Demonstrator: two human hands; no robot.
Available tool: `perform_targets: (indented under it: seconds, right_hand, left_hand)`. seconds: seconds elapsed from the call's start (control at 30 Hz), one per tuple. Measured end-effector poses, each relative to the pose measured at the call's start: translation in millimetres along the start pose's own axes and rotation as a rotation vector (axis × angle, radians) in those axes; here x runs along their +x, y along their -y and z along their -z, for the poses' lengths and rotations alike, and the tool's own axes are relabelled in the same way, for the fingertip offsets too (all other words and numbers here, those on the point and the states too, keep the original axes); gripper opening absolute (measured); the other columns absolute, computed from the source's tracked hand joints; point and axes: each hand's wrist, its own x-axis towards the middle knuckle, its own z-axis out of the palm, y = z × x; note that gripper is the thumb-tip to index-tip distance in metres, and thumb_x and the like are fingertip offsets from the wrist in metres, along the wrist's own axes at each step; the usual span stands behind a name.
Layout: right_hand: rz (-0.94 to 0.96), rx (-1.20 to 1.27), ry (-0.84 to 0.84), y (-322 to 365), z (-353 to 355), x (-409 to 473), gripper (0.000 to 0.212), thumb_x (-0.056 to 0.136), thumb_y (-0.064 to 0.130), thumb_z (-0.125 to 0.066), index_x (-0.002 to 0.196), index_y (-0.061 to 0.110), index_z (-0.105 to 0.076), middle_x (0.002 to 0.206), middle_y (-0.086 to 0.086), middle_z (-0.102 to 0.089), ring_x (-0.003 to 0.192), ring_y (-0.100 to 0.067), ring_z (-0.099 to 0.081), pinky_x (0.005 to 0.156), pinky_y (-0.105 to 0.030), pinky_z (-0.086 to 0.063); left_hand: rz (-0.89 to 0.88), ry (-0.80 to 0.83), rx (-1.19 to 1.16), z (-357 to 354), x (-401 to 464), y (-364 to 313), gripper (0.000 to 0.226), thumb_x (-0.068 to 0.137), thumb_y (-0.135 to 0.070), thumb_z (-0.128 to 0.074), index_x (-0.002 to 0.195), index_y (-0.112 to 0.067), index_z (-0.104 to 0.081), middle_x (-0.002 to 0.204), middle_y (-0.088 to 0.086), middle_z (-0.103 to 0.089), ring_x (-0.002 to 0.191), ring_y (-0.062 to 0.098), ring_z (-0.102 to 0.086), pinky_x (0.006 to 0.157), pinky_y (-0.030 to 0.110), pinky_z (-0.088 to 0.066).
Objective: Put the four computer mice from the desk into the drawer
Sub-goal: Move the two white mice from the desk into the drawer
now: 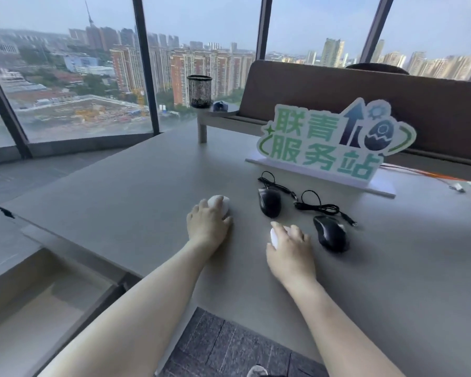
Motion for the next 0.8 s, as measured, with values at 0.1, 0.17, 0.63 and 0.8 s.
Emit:
perform_targets:
  seconds: [0.1,0.17,0.63,0.8]
  right_hand:
    - [0.105,0.056,-0.035,13,6,-6,0.049,0.086,0.018,-0.047,0.134,0.016,-0.048,0.127,-0.011,-0.054,0.120,-0.033,-0.043,0.099,-0.040,-0.029]
    - [0.146,0.169,-0.072,31,10,-16,0.050,0.084,0.015,-0.052,0.135,0.015,-0.052,0.128,-0.013,-0.054,0.118,-0.035,-0.044,0.101,-0.041,-0.031]
    - [0.563,0.572,0.408,269,-102,-133,0.057,0.084,0.022,-0.058,0.139,0.027,-0.045,0.135,-0.002,-0.053,0.123,-0.023,-0.041,0.098,-0.028,-0.035]
    - [0.514,0.361,0.590,324,-189,-133,0.059,0.082,0.022,-0.051,0.140,0.024,-0.040,0.136,-0.011,-0.049,0.125,-0.033,-0.040,0.103,-0.041,-0.040]
  left_hand:
    - [0.003,-0.032,-0.019,1,-1,2,0.047,0.086,-0.034,-0.052,0.133,-0.030,-0.046,0.128,0.015,-0.053,0.119,0.037,-0.046,0.095,0.039,-0.036]
    - [0.024,-0.076,-0.119,11,-8,10,0.049,0.086,-0.029,-0.052,0.134,-0.027,-0.045,0.126,0.018,-0.052,0.117,0.039,-0.046,0.094,0.040,-0.039]
    - [0.616,-0.445,-0.264,130,-153,285,0.055,0.081,-0.028,-0.056,0.133,-0.022,-0.038,0.125,0.015,-0.046,0.111,0.036,-0.051,0.084,0.042,-0.045]
    - [0.838,-0.182,-0.184,107,-174,361,0.058,0.085,-0.027,-0.053,0.139,-0.023,-0.034,0.130,0.019,-0.041,0.104,0.040,-0.058,0.080,0.037,-0.045]
